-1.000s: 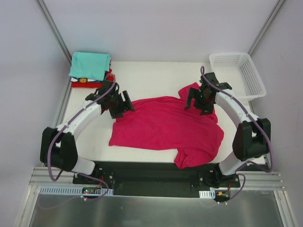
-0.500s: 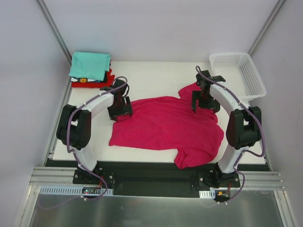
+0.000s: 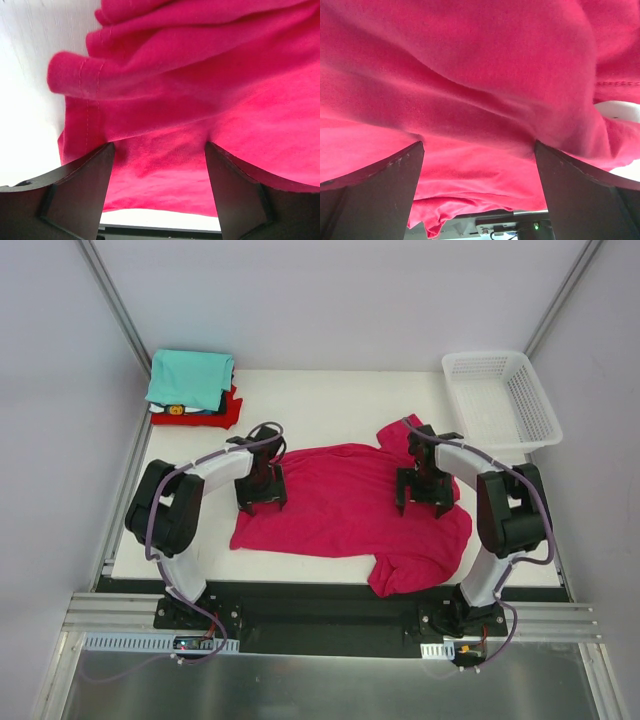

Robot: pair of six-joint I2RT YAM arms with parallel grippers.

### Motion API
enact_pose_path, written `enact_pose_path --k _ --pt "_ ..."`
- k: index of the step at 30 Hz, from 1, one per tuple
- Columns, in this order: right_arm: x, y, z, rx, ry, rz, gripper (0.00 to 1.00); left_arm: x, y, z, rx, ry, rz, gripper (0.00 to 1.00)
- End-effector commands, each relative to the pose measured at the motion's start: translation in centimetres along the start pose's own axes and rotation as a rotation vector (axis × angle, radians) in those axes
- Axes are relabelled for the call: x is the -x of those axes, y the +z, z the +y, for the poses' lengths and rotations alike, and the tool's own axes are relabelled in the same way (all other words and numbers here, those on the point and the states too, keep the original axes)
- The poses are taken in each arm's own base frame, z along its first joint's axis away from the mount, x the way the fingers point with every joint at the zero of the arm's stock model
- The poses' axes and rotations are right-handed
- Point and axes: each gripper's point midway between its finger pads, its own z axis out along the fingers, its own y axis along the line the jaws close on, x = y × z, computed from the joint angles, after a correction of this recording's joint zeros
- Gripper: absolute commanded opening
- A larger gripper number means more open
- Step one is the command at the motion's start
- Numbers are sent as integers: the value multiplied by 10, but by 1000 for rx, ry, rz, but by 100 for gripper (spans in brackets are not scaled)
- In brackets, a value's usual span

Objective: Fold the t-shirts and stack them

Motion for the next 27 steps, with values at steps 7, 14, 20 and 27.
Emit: enact_pose_path --k 7,14,20,27 --pt "-52 8 19 58 -45 -9 96 -70 -10 -3 -14 -4 45 71" --pt "-118 5 45 56 -143 -33 96 -140 -22 3 -25 41 77 68" --pt "-164 8 52 40 -182 -37 96 -179 -34 19 2 42 95 66" --pt "-155 -36 56 39 -168 -164 96 -159 -69 20 7 57 -8 66"
